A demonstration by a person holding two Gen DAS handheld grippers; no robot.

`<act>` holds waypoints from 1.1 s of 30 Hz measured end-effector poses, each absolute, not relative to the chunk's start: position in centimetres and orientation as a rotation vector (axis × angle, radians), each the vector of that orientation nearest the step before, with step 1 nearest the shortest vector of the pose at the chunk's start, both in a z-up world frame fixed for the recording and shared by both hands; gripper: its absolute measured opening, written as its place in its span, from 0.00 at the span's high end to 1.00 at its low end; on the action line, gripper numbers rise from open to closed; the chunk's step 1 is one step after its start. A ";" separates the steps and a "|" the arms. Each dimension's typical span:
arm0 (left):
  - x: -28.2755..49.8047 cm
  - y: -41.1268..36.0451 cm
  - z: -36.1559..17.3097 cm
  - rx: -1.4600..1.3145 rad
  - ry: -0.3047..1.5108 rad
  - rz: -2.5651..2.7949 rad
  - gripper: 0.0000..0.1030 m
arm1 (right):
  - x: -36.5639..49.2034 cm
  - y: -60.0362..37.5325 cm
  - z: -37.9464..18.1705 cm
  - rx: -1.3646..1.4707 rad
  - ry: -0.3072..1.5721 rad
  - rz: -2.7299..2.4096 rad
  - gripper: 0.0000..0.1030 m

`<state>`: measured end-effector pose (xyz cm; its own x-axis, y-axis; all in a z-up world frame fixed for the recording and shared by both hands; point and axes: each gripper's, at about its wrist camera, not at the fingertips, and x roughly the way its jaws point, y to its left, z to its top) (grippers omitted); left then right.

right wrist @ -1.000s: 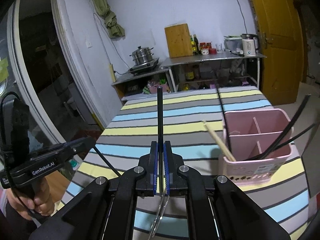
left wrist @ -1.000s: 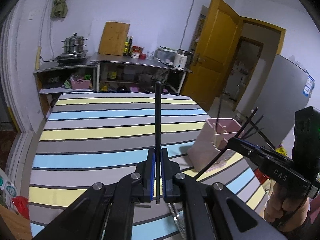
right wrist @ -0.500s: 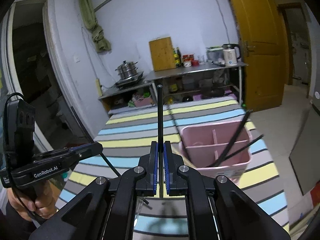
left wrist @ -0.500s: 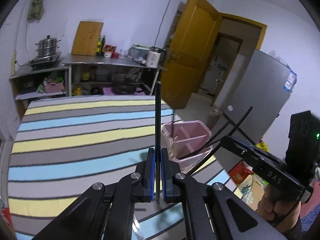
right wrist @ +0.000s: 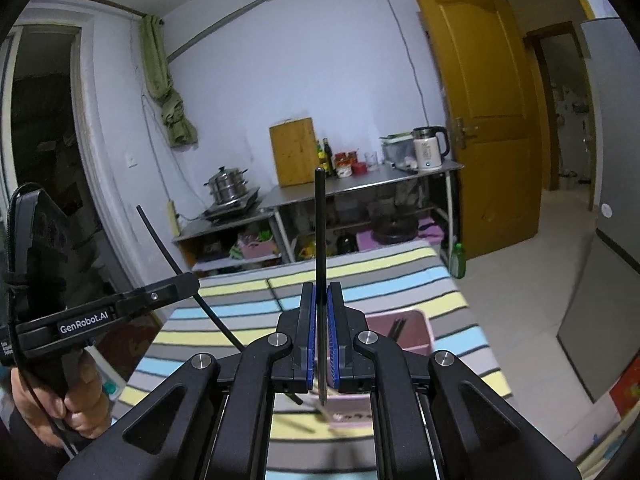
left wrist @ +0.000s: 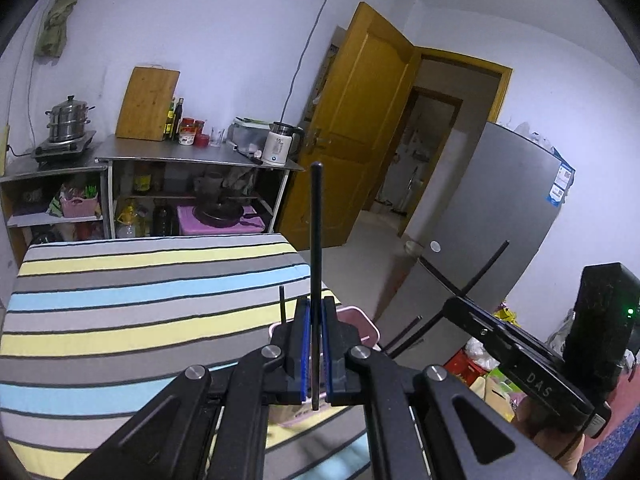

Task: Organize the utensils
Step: 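Lower both chopsticks into the pink holder and open both tools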

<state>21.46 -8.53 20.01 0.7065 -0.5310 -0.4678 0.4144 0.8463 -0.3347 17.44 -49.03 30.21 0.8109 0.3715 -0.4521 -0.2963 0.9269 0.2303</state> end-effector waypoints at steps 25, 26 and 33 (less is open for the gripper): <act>25.8 -12.3 12.0 -0.165 0.686 -0.523 0.95 | 20.0 -48.0 24.0 0.067 0.577 0.296 0.94; 25.8 -12.3 11.8 -0.162 0.688 -0.521 0.95 | 20.1 -48.1 23.8 0.069 0.585 0.298 0.94; 25.1 -11.7 11.9 -0.173 0.683 -0.520 0.80 | 19.8 -48.8 23.8 0.090 0.600 0.278 0.92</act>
<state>25.13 -11.72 11.88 0.6543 -0.5115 -0.5570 0.4005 0.8592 -0.3185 19.80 -48.82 23.82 0.7896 0.2837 -0.5441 -0.2316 0.9589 0.1638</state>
